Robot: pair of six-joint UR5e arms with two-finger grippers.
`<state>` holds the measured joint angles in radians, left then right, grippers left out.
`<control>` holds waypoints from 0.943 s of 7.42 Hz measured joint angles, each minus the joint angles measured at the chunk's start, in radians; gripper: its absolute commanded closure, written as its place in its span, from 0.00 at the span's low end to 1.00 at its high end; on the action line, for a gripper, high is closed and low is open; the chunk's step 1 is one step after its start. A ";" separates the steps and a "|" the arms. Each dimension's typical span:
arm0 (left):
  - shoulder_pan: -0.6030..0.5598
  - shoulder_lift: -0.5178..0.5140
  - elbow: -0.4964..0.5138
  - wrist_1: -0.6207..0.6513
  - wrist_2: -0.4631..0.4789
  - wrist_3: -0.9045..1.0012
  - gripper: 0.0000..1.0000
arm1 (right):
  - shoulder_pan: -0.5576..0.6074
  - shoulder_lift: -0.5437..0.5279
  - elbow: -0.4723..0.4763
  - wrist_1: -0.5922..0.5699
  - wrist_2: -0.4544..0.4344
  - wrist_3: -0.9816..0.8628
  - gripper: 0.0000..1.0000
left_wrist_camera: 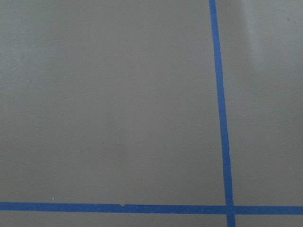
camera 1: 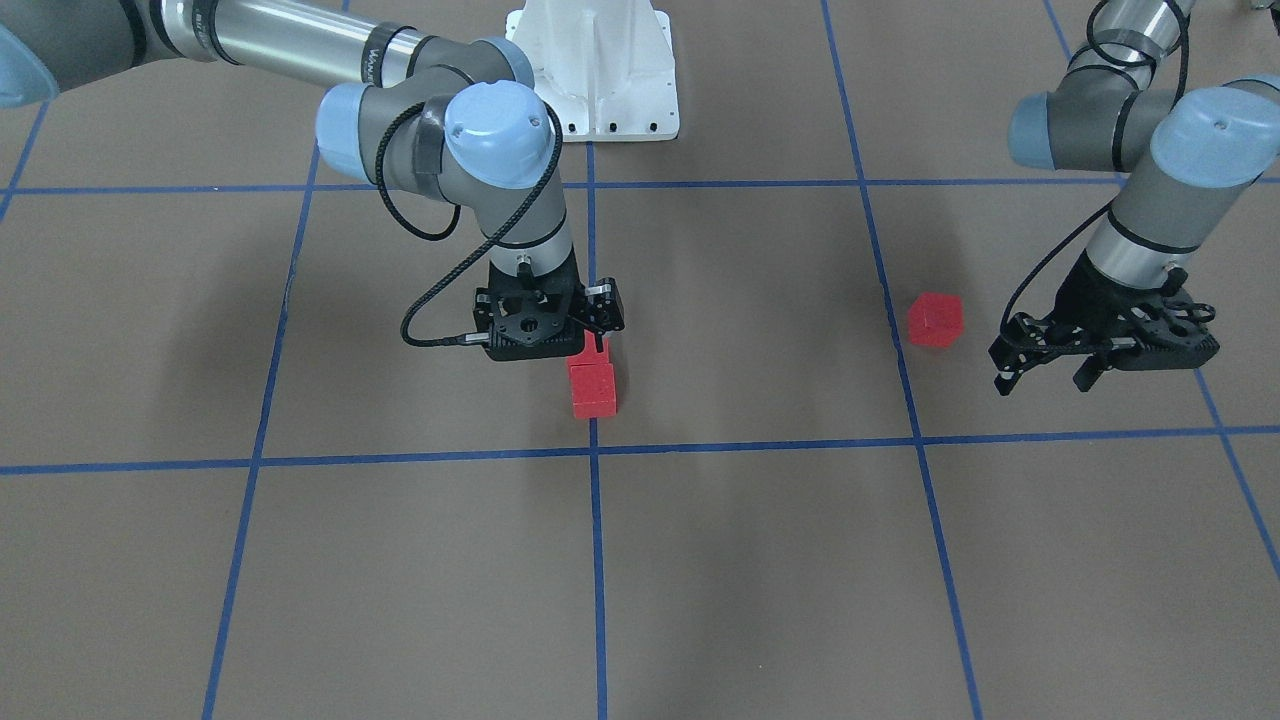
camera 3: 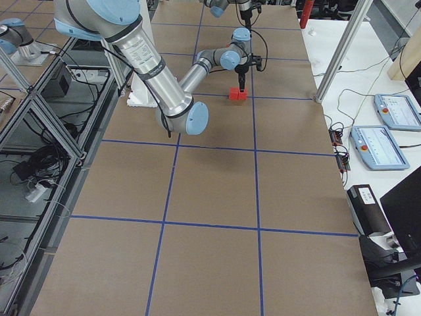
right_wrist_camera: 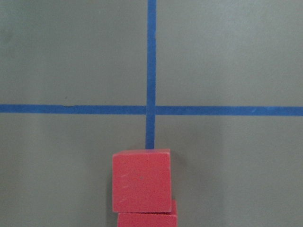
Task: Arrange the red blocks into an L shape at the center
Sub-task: 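Withdraw the right gripper while the left gripper grasps the remaining red cube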
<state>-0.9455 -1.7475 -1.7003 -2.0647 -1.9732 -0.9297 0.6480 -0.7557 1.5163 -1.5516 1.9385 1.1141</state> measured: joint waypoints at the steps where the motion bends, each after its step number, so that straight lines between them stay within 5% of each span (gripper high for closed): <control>1: 0.049 0.007 -0.007 -0.008 0.006 -0.009 0.00 | 0.036 -0.018 0.019 -0.021 0.026 -0.023 0.01; 7: 0.158 0.050 -0.016 -0.013 0.017 0.000 0.00 | 0.138 -0.063 0.037 -0.024 0.135 -0.071 0.01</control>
<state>-0.7879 -1.6978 -1.7164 -2.0774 -1.9557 -0.9295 0.7861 -0.8182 1.5530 -1.5755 2.0734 1.0433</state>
